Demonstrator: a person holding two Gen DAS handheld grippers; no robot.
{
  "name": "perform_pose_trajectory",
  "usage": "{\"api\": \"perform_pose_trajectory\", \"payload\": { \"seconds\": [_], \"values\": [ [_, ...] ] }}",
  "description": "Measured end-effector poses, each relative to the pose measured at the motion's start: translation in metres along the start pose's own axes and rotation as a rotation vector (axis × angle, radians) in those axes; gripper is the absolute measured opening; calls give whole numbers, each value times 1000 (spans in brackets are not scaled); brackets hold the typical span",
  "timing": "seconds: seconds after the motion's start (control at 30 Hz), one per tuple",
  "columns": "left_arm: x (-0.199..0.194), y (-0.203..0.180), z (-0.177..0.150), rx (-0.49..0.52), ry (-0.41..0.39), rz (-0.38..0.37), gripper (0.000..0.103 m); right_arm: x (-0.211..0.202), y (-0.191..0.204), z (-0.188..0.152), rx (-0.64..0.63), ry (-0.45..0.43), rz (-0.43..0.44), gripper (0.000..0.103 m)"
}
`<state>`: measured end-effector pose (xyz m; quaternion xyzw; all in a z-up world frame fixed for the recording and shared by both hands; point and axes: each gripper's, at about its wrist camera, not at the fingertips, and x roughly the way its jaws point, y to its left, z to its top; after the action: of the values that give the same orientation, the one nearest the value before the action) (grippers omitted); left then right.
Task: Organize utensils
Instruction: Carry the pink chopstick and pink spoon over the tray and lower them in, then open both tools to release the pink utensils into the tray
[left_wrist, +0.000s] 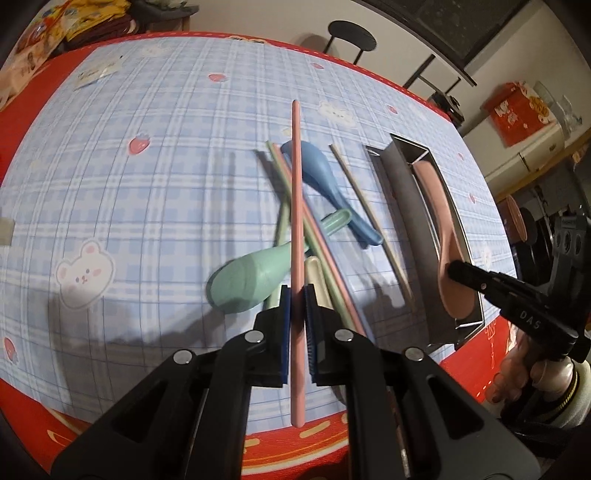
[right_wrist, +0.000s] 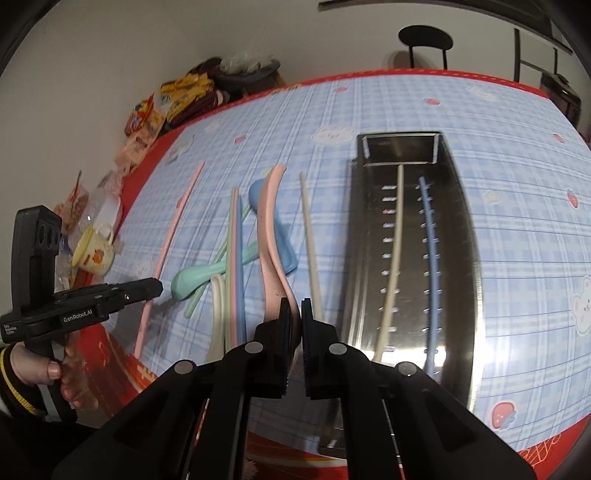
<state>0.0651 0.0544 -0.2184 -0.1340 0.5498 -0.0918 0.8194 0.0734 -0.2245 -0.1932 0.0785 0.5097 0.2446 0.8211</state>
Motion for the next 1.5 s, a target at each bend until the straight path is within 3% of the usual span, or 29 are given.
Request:
{"api": "perform_pose_trajectory", "payload": {
  "seconds": [0.2, 0.53, 0.83, 1.1, 1.5],
  "values": [
    [4, -27, 13, -4, 40, -61, 11, -16, -27, -5, 55, -46, -31, 6],
    [33, -87, 40, -18, 109, -173, 11, -27, -75, -23, 194, -30, -83, 6],
    [72, -134, 55, -20, 165, -185, 11, -29, -91, -28, 239, -13, -83, 6],
    [100, -139, 53, -124, 198, -209, 11, -32, -90, -30, 213, 9, -86, 6],
    [113, -139, 53, -176, 196, -211, 11, -27, -86, -24, 161, 35, -102, 6]
  ]
}}
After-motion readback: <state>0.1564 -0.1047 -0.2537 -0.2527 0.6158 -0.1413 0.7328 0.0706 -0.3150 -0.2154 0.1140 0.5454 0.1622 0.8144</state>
